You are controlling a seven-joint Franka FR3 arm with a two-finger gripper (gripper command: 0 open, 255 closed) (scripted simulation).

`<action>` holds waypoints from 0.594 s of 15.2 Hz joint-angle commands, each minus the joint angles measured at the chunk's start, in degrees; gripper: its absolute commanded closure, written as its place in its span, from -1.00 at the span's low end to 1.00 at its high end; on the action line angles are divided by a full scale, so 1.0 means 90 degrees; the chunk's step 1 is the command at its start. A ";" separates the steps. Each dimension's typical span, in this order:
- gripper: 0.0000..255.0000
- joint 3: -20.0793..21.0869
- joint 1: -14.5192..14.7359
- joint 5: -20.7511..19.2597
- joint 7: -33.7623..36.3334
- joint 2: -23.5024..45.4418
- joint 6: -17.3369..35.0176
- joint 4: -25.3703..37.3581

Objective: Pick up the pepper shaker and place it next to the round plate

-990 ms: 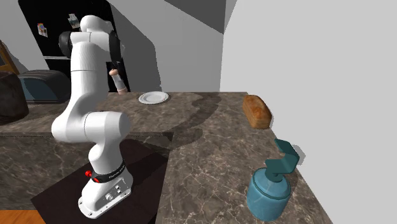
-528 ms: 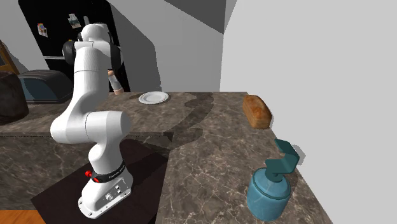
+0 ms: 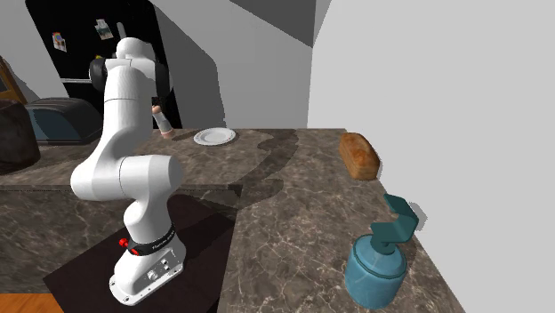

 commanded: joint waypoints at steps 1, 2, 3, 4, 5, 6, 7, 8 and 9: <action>1.00 -0.0004 -0.0016 -0.0007 0.0013 -0.0007 0.0194 -0.0198; 1.00 -0.0011 -0.0023 -0.0017 0.0021 0.0020 0.0338 -0.0317; 1.00 -0.0011 -0.0024 -0.0016 0.0021 0.0018 0.0339 -0.0319; 1.00 -0.0011 -0.0023 -0.0017 0.0022 0.0019 0.0338 -0.0317; 1.00 -0.0011 -0.0023 -0.0017 0.0022 0.0020 0.0338 -0.0317; 1.00 -0.0011 -0.0023 -0.0017 0.0022 0.0020 0.0338 -0.0317; 1.00 -0.0011 -0.0023 -0.0017 0.0021 0.0020 0.0338 -0.0317; 1.00 -0.0011 -0.0023 -0.0017 0.0021 0.0020 0.0338 -0.0317; 1.00 -0.0011 -0.0023 -0.0017 0.0021 0.0020 0.0338 -0.0317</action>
